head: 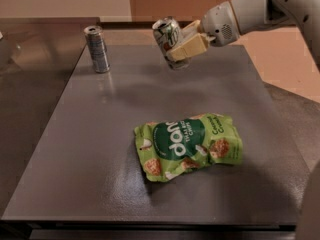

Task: Place 7up can upright

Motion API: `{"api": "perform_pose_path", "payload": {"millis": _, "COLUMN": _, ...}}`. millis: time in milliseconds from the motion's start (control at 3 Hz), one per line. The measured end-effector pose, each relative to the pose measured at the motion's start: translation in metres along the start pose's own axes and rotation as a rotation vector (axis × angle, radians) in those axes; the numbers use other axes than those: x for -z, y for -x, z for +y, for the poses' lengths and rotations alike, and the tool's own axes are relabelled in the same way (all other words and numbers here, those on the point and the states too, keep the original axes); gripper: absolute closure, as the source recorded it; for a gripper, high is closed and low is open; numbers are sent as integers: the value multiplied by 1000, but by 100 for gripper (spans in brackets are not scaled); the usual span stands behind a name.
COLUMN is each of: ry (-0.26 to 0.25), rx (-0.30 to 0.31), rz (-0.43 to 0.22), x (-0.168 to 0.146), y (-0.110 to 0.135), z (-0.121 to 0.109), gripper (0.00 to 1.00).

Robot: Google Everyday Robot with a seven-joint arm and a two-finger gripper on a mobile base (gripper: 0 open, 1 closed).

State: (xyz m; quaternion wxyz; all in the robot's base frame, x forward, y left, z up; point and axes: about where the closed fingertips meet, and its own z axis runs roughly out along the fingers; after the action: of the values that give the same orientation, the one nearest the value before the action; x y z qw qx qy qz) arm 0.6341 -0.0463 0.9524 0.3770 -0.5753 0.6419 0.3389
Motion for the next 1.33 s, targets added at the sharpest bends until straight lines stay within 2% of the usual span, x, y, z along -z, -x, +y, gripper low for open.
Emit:
{"api": "perform_pose_path", "payload": {"millis": 667, "ry": 13, "rx": -45, "rz": -138, "x": -6, "y": -15, "z": 17, "gripper": 100}}
{"api": "perform_pose_path", "payload": {"millis": 1333, "ry": 42, "rx": -18, "rz": -238, "x": -23, "y": -21, "z": 24, "gripper": 100}}
